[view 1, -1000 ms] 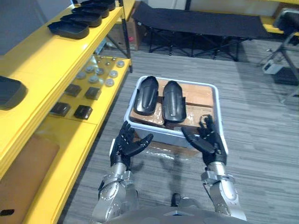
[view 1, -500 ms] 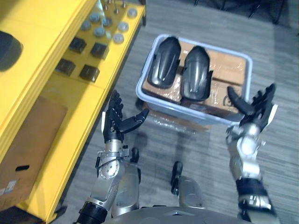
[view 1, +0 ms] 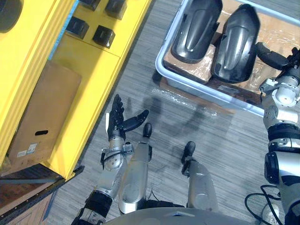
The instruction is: Walk over and take three plastic housings, then place them on the shelf
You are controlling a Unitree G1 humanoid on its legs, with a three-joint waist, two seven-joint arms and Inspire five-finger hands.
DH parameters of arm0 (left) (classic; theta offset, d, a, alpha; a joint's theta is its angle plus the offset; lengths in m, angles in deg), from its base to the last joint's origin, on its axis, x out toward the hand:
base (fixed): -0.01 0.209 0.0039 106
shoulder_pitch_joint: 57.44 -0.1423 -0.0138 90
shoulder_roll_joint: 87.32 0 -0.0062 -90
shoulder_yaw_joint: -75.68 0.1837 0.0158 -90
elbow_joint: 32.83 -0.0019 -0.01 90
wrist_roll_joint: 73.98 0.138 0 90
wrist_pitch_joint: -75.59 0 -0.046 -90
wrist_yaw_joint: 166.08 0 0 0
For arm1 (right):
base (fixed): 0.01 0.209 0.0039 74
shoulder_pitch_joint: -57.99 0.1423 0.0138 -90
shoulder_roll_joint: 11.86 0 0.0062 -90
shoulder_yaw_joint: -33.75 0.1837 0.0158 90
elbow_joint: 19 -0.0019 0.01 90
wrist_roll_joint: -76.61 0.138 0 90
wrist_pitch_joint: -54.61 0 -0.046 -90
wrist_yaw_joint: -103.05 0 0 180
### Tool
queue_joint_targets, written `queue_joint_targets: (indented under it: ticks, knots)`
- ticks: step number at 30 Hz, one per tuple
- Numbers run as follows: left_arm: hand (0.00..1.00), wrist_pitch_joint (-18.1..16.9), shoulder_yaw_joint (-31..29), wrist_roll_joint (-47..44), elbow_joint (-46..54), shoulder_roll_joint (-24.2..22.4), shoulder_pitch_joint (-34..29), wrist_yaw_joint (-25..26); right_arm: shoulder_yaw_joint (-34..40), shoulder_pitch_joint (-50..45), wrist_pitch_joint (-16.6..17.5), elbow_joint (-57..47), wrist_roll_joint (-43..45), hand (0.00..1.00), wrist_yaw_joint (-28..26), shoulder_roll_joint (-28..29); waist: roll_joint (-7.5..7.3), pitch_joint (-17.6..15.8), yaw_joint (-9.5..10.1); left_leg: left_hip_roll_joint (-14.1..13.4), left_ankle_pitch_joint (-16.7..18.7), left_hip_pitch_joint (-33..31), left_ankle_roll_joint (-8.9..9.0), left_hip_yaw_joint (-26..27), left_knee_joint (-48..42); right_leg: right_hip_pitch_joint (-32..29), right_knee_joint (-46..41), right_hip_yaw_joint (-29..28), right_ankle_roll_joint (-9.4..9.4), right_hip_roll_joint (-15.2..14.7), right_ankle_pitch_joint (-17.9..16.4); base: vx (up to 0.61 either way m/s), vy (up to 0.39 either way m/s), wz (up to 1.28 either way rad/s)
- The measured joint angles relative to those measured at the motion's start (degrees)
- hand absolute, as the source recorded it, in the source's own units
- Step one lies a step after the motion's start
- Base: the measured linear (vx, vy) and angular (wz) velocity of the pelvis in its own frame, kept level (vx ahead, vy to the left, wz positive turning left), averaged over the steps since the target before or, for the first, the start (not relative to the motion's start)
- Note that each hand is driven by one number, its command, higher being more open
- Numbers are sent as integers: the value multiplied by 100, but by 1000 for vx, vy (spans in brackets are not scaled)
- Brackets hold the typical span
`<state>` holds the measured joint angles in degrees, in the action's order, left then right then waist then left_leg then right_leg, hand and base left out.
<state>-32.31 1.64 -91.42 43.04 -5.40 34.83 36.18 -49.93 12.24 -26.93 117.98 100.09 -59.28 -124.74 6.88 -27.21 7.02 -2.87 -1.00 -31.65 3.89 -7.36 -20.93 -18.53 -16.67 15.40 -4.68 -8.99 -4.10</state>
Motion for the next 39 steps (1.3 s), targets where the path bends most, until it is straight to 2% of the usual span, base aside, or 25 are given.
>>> queue_joint_targets:
  ticks: [4, 5, 8, 12, 14, 18, 20, 25, 29, 32, 35, 38, 39]
  knots:
    - [100, -72, 20, 0, 2, -51, 100, -2, -389, 113, -589, 12, -22, 100, -337, -70, -1, -1, 68, 22, -30, -151, -95, -4, 18, -210, -192, 9, -5, -52, -28, -77, 11, 3]
    - [100, -72, 20, -1, 2, -56, 131, -2, -484, 181, -758, 28, -83, 0, -455, -71, -3, -2, 65, 25, -36, -185, -111, 9, 21, -255, -227, 13, -9, -67, -32, -59, 1, 2]
    - [100, -71, 23, -5, 3, -66, 206, -11, -600, 240, -1101, 45, -548, 0, -591, -180, -6, -4, 76, 26, -69, -189, -128, 24, 63, -256, -227, 34, -27, -81, -18, -31, -4, 6]
    - [100, -70, 88, -26, 3, -30, 317, -19, -716, 621, -1654, 430, -1626, 0, -749, -469, -46, -17, 70, 23, -212, -157, -125, 52, 227, -257, -196, 60, -50, -99, 4, -6, -16, 5]
    - [100, -68, 141, -36, 3, -11, 345, -18, -916, 798, -1856, 603, -1953, 0, -769, -589, -62, -22, 77, 11, -297, -130, -71, 52, 319, -249, -184, 94, -49, -99, 9, 18, -44, 6]
    - [100, -63, 201, -71, -3, -9, 347, -23, -1026, 1056, -2272, 885, -2268, 0, -705, -586, -95, -20, 119, -16, -418, -1, -25, 63, 518, -186, -79, 118, -33, -90, 52, 28, -40, 2]
    - [100, -64, 246, -104, -12, -7, 344, -22, -1125, 1095, -2690, 1177, -2380, 0, -614, -578, -108, -12, 204, -51, -448, 77, -11, 86, 628, -119, 26, 120, -20, -77, 91, 31, -26, -4]
    - [100, -61, 268, -214, -144, -1, 348, 12, -1099, 1064, -2757, 1081, -2373, 0, -533, -535, -125, 5, 202, -67, -520, 180, -5, 121, 812, -98, 75, 131, -14, -82, 109, 13, -17, -3]
    - [100, -59, 274, -53, -137, 66, 344, 171, -988, 1053, -2950, 1064, -2363, 0, -422, -519, -123, 11, 208, -180, -652, 229, -79, 443, 1048, -120, 67, 154, -16, -97, 108, -25, -24, 6]
    - [100, -59, 255, -47, -114, 154, 311, 231, -960, 1051, -2966, 1028, -2276, 0, -264, -519, -123, 12, 216, -183, -737, 243, -103, 581, 1149, -175, 36, 153, -30, -152, 109, -9, -2, 1]
    - [100, -62, 168, -68, 75, 181, 195, 272, -900, 1027, -2862, 951, -2244, 0, 208, -519, -124, 12, 227, -153, -842, 240, -123, 710, 1248, -260, -37, 144, -50, -234, 116, 0, 0, 0]
    - [100, -79, 121, -262, 247, 183, 152, 256, -603, 979, -2730, 969, -2249, 0, 945, -527, -124, 12, 221, -104, -959, 325, -124, 725, 1428, -269, -66, 146, -63, -294, 118, -4, 0, 3]
    - [100, -105, 105, -271, 338, 191, 150, 196, -506, 870, -2554, 968, -2241, 0, 1259, -571, -124, 12, 218, -91, -990, 362, -126, 737, 1479, -269, -80, 140, -71, -312, 114, 0, 0, 0]
